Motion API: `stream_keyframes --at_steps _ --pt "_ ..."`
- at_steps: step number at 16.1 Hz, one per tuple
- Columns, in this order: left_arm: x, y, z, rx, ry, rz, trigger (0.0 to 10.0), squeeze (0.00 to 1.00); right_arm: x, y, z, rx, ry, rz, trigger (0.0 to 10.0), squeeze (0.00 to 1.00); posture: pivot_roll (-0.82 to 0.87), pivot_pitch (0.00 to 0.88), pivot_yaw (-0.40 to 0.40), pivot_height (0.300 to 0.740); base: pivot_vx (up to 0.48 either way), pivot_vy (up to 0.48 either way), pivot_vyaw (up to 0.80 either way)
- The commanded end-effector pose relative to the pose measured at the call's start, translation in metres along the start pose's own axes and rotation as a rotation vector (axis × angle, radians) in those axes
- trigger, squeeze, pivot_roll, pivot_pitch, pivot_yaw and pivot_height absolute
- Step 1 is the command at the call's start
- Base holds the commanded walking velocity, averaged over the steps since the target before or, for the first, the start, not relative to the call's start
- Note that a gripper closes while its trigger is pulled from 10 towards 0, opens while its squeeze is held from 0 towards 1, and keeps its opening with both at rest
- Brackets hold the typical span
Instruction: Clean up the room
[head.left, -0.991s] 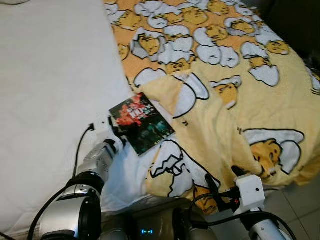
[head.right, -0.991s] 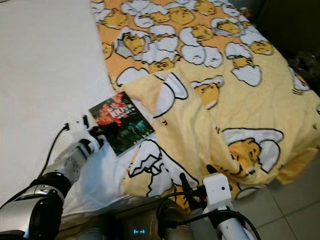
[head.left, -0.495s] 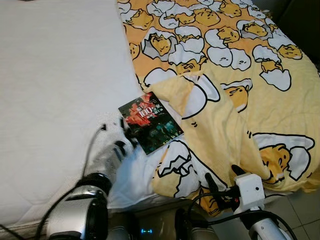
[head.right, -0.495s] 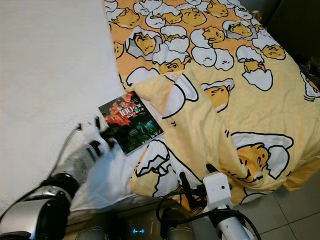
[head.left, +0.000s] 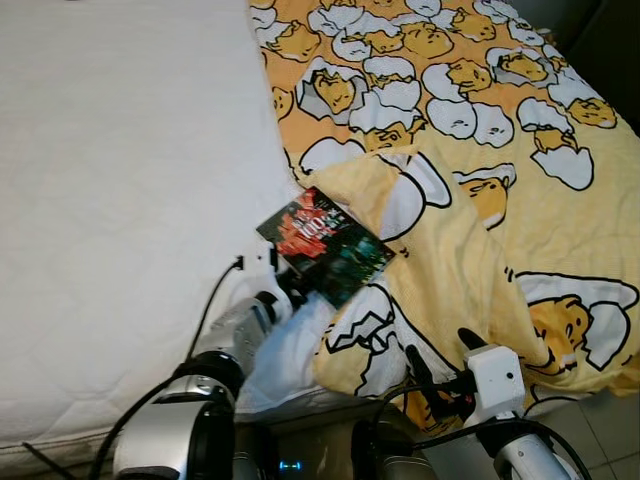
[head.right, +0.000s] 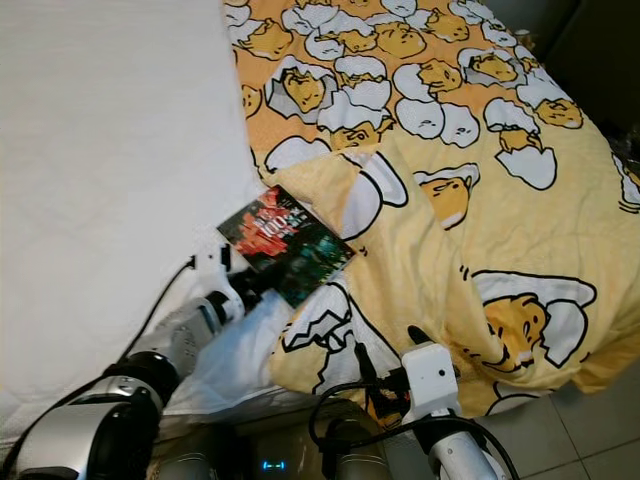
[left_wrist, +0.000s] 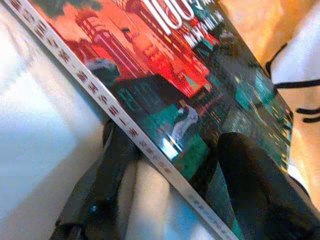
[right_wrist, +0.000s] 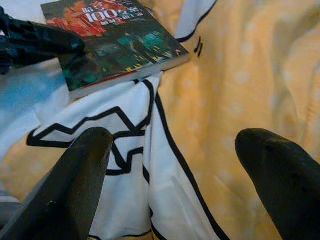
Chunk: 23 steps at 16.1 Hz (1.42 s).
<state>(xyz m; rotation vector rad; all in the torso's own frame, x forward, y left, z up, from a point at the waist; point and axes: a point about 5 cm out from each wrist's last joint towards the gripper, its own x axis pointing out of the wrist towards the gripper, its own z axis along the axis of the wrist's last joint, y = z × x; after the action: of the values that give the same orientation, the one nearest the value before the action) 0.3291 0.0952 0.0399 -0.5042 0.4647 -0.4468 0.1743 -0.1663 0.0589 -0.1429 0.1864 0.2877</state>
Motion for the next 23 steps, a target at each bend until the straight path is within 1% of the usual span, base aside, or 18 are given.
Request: stream_keyframes --at_steps 1,4,5,6,7,8,10,11,12,13,15,16,18,19,20,21,22,23 --pt "0.002 -0.013 -0.034 -0.076 0.123 -0.047 0.0 0.0 -0.002 -0.001 -0.007 0.006 0.041 0.001 10.0 0.0 -0.25 0.175 -0.043 0.684 0.0 0.0 0.0" --pt "0.003 -0.016 -0.033 -0.147 0.073 -0.051 0.0 0.0 0.001 -0.002 -0.009 0.004 0.043 0.002 10.0 0.0 -0.26 0.152 -0.048 0.684 0.0 0.0 0.0" --pt "0.006 -0.017 -0.025 -0.223 0.012 -0.039 0.0 0.0 0.002 -0.004 -0.008 0.0 0.042 0.003 10.0 0.0 -0.26 0.139 -0.049 0.684 0.0 0.0 0.0" --pt "0.006 -0.017 -0.023 -0.251 -0.007 -0.033 0.0 0.0 0.003 -0.005 -0.008 -0.001 0.041 0.003 10.0 0.0 -0.26 0.139 -0.049 0.684 0.0 0.0 0.0" --pt "0.009 -0.023 -0.014 -0.278 -0.053 -0.062 0.0 0.0 0.005 -0.007 -0.007 0.0 0.034 -0.005 10.0 0.0 -0.25 0.119 -0.042 0.684 0.0 0.0 0.0" --pt "0.013 -0.036 -0.002 -0.249 -0.103 -0.151 0.0 0.0 0.01 -0.017 -0.003 0.05 0.017 -0.056 10.0 0.0 -0.23 0.1 -0.037 0.684 0.0 0.0 0.0" --pt "0.01 -0.035 0.003 -0.202 -0.125 -0.171 0.0 0.0 0.017 -0.026 -0.001 0.089 0.007 -0.092 10.0 0.0 -0.22 0.081 -0.032 0.684 0.0 0.0 0.0" --pt "0.006 -0.03 0.009 -0.146 -0.15 -0.169 0.0 0.0 0.025 -0.033 0.001 0.117 -0.007 -0.117 10.0 0.0 -0.2 0.051 -0.025 0.684 0.0 0.0 0.0" --pt "0.0 -0.023 0.017 -0.105 -0.179 -0.151 0.0 0.0 0.032 -0.038 0.006 0.116 -0.029 -0.123 10.0 0.0 -0.19 0.025 -0.019 0.684 0.0 0.0 0.0" --pt "-0.001 -0.022 0.019 -0.098 -0.186 -0.144 0.0 0.0 0.036 -0.039 0.007 0.112 -0.035 -0.123 10.0 0.0 -0.18 0.017 -0.017 0.684 0.0 0.0 0.0" --pt "-0.009 -0.013 0.036 -0.021 -0.234 -0.1 0.0 0.0 0.056 -0.043 0.017 0.122 -0.081 -0.135 10.0 0.0 -0.14 0.0 -0.004 0.684 0.0 0.0 0.0" --pt "-0.013 -0.01 0.045 0.06 -0.255 -0.078 0.0 0.0 0.063 -0.043 0.021 0.132 -0.101 -0.138 10.0 0.0 -0.13 0.0 0.0 0.684 0.0 0.0 0.0" --pt "-0.026 0.001 0.062 0.302 -0.29 0.014 0.0 0.0 0.076 -0.043 0.026 0.161 -0.13 -0.148 10.0 0.0 -0.1 0.0 0.009 0.684 0.0 0.0 0.0" --pt "-0.039 0.014 0.07 0.4 -0.314 0.098 0.0 0.0 0.08 -0.041 0.027 0.182 -0.144 -0.156 10.0 0.0 -0.07 0.0 0.02 0.684 0.0 0.0 0.0" --pt "-0.045 0.02 0.072 0.433 -0.323 0.127 0.0 0.0 0.081 -0.04 0.028 0.192 -0.153 -0.156 10.0 0.0 -0.07 0.0 0.022 0.684 0.0 0.0 0.0" --pt "-0.06 0.033 0.078 0.508 -0.348 0.202 0.0 0.0 0.083 -0.039 0.03 0.205 -0.169 -0.156 10.0 0.0 -0.05 0.0 0.028 0.684 0.0 0.0 0.0" --pt "-0.07 0.039 0.081 0.566 -0.367 0.26 0.0 0.0 0.085 -0.038 0.031 0.214 -0.18 -0.154 10.0 0.0 -0.04 0.0 0.026 0.684 0.0 0.0 0.0" --pt "-0.08 0.045 0.08 0.596 -0.378 0.336 0.0 0.0 0.088 -0.037 0.033 0.227 -0.19 -0.138 10.0 0.0 -0.03 0.0 0.019 0.684 0.0 0.0 0.0"
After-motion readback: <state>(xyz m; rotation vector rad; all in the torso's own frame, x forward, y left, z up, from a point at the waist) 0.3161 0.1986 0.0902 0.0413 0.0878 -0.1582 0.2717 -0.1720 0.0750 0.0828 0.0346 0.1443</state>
